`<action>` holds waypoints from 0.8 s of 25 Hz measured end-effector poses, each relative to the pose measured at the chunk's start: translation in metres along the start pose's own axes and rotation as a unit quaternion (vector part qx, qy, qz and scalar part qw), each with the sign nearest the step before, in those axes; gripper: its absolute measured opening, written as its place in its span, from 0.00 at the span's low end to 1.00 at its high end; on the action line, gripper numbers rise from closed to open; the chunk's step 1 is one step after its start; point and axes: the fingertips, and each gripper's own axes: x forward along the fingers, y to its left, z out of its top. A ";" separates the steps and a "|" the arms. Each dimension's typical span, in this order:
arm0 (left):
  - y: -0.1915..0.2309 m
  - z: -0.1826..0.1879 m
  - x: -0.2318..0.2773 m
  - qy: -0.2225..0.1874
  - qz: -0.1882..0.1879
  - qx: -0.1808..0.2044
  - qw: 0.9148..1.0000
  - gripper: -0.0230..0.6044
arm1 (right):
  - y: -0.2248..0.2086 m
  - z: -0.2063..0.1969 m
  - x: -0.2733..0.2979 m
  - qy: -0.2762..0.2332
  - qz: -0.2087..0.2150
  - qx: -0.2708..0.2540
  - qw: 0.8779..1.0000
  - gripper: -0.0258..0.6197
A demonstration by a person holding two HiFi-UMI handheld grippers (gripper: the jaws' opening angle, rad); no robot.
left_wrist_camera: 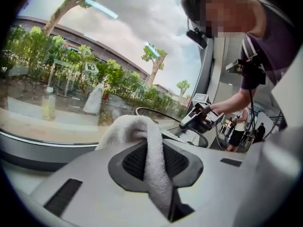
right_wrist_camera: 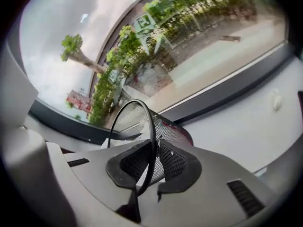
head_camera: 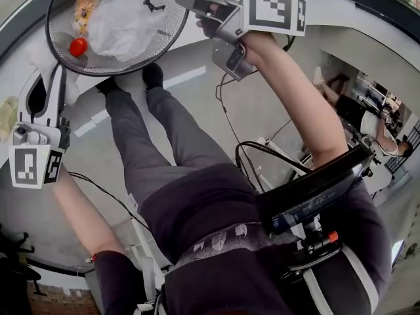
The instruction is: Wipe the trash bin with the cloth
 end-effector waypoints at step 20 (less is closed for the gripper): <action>-0.092 -0.052 0.008 0.080 -0.108 0.000 0.991 0.12 | 0.031 -0.095 -0.023 0.009 0.108 0.179 0.978 0.12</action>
